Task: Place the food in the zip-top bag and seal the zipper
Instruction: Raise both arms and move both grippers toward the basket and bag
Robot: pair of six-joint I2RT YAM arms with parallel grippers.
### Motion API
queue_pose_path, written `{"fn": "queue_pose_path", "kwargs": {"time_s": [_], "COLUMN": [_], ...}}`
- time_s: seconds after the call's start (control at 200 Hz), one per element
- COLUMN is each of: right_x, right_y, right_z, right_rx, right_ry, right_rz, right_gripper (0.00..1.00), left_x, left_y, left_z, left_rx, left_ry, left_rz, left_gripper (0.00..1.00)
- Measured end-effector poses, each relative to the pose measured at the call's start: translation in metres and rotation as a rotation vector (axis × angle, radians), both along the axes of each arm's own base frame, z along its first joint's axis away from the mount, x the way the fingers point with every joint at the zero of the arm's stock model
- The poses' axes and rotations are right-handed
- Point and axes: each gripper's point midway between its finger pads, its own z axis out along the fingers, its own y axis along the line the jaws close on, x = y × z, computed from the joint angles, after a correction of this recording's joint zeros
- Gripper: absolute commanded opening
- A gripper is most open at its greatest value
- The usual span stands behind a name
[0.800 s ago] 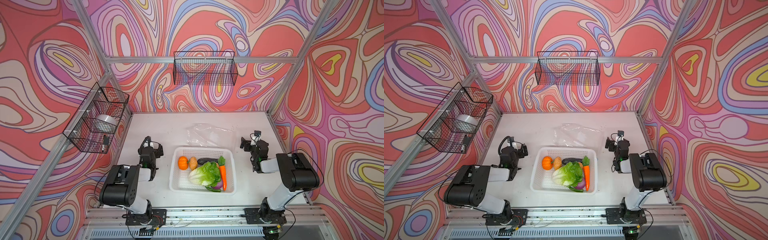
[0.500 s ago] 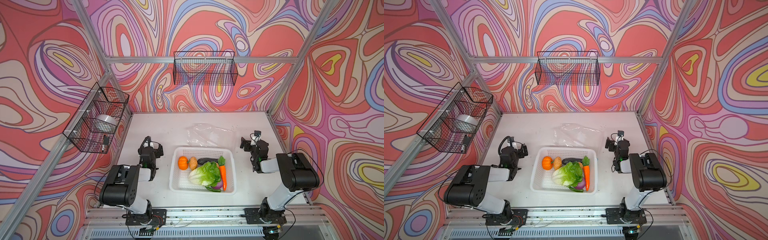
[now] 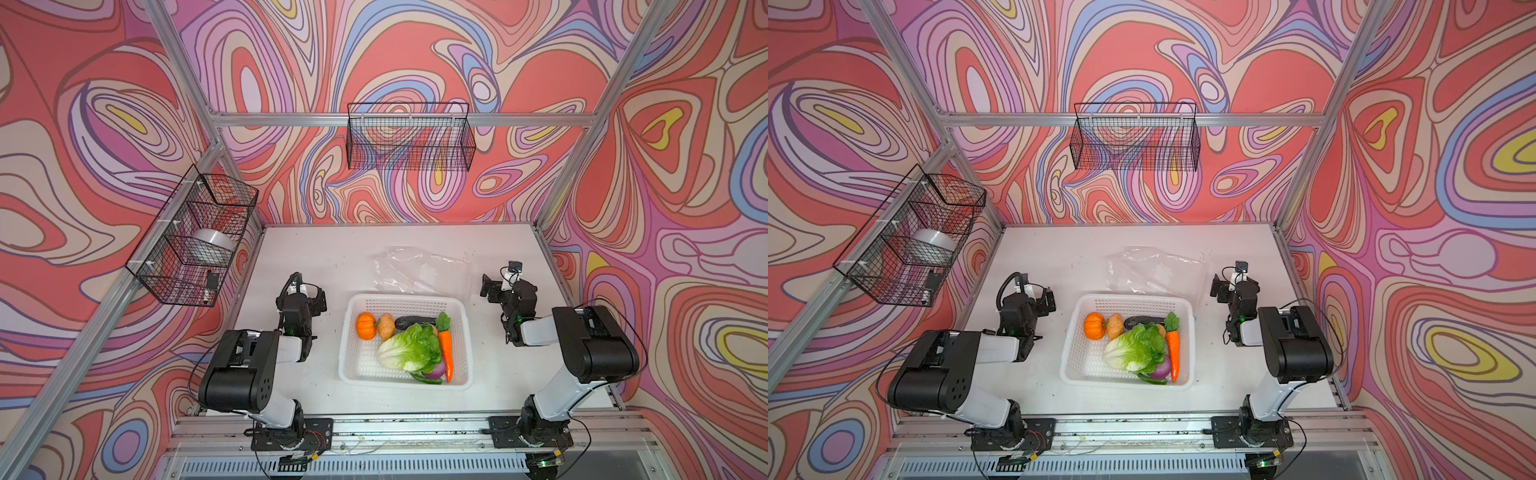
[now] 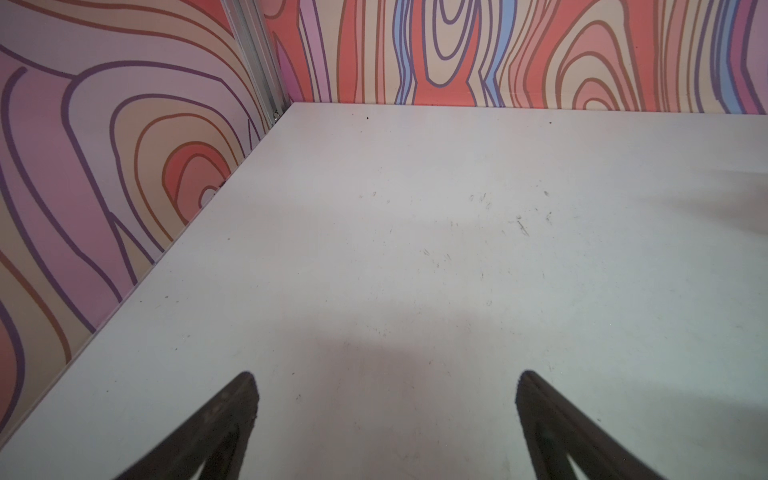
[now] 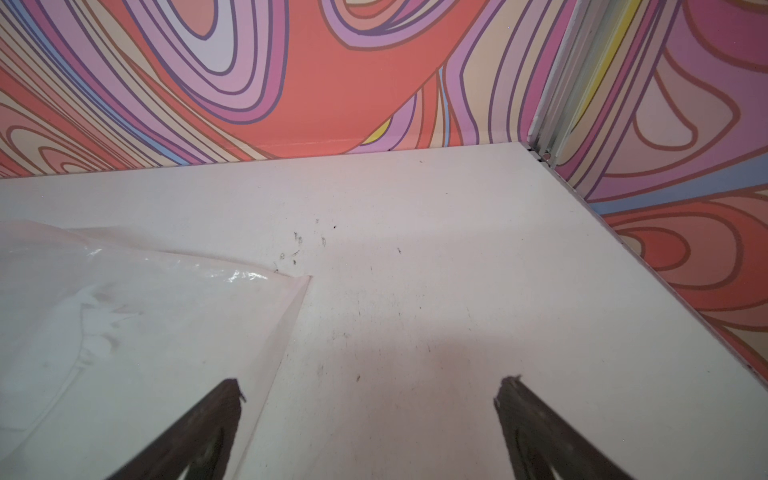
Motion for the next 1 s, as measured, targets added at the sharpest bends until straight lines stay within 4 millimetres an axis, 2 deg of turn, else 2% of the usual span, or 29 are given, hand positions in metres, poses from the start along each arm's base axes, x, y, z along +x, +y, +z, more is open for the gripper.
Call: {"fn": "queue_pose_path", "kwargs": {"time_s": [0.245, 0.31, 0.356, 0.481, 0.586, 0.641, 0.686, 0.756, 0.841, 0.896, 0.996], "right_x": [0.000, 0.002, 0.006, 0.024, 0.038, 0.038, 0.034, 0.020, -0.002, -0.018, -0.048], "right_y": [-0.001, -0.001, 0.000, 0.013, 0.052, 0.081, 0.103, 0.138, 0.178, 0.198, 0.223], "right_z": [0.001, 0.016, 0.032, 0.091, 0.142, 0.162, 0.173, 0.182, 0.184, 0.181, 0.165], "right_rx": [-0.001, -0.005, -0.008, -0.039, -0.083, -0.105, -0.122, -0.152, -0.177, -0.182, -0.201], "right_ry": [0.043, 0.043, 0.033, 0.009, 0.019, 0.037, 0.059, 0.119, 0.220, 0.294, 0.440], "right_rz": [-0.004, -0.002, 0.001, 0.044, 0.164, 0.250, 0.319, 0.427, 0.559, 0.637, 0.740], "right_gripper": [0.96, 0.95, 0.94, 0.92, 0.91, 0.90, 0.89, 0.85, 0.82, 0.81, 0.81], "left_x": [-0.002, -0.002, 0.000, 0.012, 0.019, 0.019, 0.018, 0.014, 0.007, 0.002, -0.006], "left_y": [0.000, 0.000, 0.000, -0.001, -0.001, -0.003, -0.005, -0.011, -0.020, -0.027, -0.041], "left_z": [0.001, 0.014, 0.029, 0.087, 0.133, 0.147, 0.151, 0.145, 0.126, 0.115, 0.102], "left_rx": [0.004, 0.005, 0.003, -0.031, -0.102, -0.151, -0.193, -0.269, -0.380, -0.445, -0.557], "left_ry": [0.028, 0.026, 0.008, -0.046, -0.072, -0.073, -0.056, 0.005, 0.108, 0.157, 0.213], "left_rz": [-0.003, -0.003, -0.002, 0.010, 0.031, 0.039, 0.043, 0.045, 0.061, 0.069, 0.065], "left_gripper": [1.00, 1.00, 1.00, 1.00, 1.00, 1.00, 1.00, 1.00, 0.99, 0.98, 0.97]}}
